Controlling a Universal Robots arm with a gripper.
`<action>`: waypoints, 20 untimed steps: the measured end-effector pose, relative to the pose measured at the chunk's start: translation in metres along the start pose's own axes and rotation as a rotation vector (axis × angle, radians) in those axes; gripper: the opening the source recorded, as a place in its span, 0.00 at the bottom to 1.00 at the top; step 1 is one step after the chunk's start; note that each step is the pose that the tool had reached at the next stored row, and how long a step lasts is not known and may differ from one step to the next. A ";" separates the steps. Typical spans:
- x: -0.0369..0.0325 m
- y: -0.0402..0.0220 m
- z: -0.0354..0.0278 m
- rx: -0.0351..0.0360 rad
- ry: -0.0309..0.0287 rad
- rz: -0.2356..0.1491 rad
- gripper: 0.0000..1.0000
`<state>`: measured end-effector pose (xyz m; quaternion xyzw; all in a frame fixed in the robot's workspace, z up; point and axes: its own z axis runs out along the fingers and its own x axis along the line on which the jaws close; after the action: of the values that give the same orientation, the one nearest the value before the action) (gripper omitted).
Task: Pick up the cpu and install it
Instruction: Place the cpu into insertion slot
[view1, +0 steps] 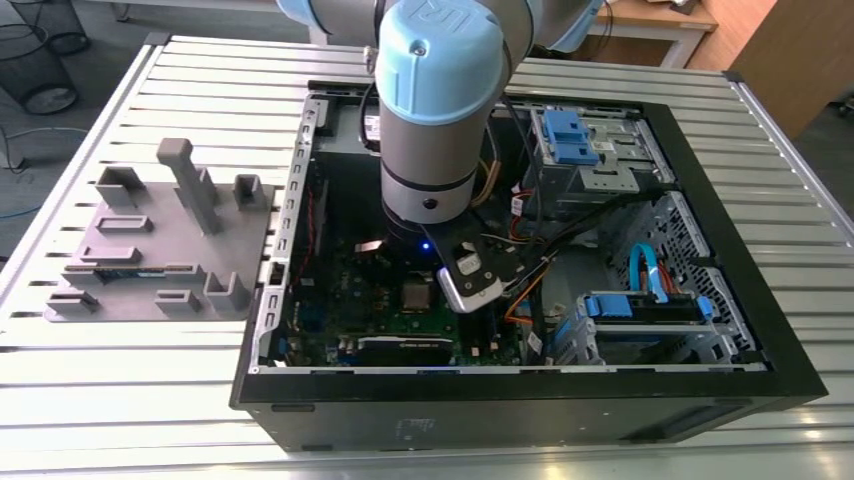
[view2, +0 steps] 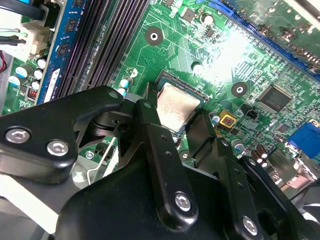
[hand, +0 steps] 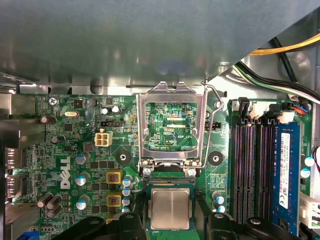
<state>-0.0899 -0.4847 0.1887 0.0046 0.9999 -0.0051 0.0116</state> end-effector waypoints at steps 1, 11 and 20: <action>0.0000 0.0000 0.0000 0.0000 0.0000 0.000 0.47; 0.0000 0.0000 0.0003 0.0000 0.0000 0.000 0.55; 0.0000 0.0000 0.0003 0.0004 0.0002 0.000 0.48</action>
<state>-0.0900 -0.4847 0.1884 0.0046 0.9999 -0.0053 0.0115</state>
